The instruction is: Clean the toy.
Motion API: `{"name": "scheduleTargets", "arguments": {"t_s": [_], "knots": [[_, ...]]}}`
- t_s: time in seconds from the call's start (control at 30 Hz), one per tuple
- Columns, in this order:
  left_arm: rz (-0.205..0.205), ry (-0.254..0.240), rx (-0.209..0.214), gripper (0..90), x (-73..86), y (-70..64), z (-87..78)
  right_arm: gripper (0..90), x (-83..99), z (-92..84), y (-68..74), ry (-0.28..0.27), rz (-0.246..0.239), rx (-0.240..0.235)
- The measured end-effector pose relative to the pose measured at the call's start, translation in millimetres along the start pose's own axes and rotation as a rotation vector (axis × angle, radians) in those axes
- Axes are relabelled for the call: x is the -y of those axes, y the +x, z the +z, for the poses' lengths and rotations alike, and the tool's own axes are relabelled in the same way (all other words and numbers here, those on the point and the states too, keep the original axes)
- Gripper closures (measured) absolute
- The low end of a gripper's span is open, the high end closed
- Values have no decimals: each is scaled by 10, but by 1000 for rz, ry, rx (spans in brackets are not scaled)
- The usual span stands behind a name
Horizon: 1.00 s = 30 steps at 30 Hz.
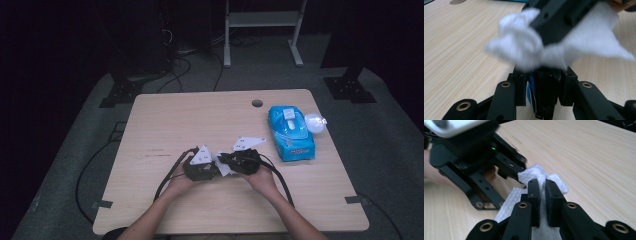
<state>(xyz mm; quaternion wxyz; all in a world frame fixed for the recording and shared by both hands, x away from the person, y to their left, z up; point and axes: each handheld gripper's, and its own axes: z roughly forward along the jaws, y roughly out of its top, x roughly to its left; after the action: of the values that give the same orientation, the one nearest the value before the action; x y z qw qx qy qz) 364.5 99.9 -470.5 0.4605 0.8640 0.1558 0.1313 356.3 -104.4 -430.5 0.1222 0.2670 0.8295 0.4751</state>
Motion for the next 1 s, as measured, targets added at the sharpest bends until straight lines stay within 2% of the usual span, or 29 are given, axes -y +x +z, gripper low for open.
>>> {"name": "scheduleTargets", "arguments": {"t_s": [0.03,0.13,0.2,0.23,0.3,0.4,0.5,0.57,0.63,0.73,0.77,0.83,0.87,0.93,1.0], "knots": [[1,-1,-1,649,-1,-4,2,824,21,-69,-51,14,-16,47],[11,4,-2,649,-14,1,7,825,42,-127,-87,19,-14,68],[17,6,-4,649,-21,2,14,824,56,-137,-87,11,-6,57],[17,8,-5,649,-22,2,16,823,53,-108,-41,-6,12,24],[15,5,-7,649,-20,-1,17,824,51,-85,-19,-12,13,16],[18,7,-6,650,-15,1,-2,824,52,-64,-1,-9,-12,20],[18,2,-4,650,-10,10,-5,824,90,-153,-101,5,-14,78],[23,2,-7,651,-11,6,-6,823,163,-267,-206,-3,19,113],[26,3,-6,651,-14,8,-4,823,181,-292,-216,-5,36,110],[26,8,-7,651,-17,7,-6,823,164,-273,-192,-5,22,100],[26,9,-9,651,-17,3,-8,823,140,-232,-153,-6,17,71],[24,6,-9,651,-15,4,-8,823,137,-223,-144,-4,10,72],[22,3,-8,651,-12,6,-7,822,148,-242,-171,0,16,75],[23,6,-4,651,-13,17,-11,821,176,-304,-242,4,11,112],[19,1,-2,652,-13,20,-9,821,217,-383,-337,1,35,143]]}}
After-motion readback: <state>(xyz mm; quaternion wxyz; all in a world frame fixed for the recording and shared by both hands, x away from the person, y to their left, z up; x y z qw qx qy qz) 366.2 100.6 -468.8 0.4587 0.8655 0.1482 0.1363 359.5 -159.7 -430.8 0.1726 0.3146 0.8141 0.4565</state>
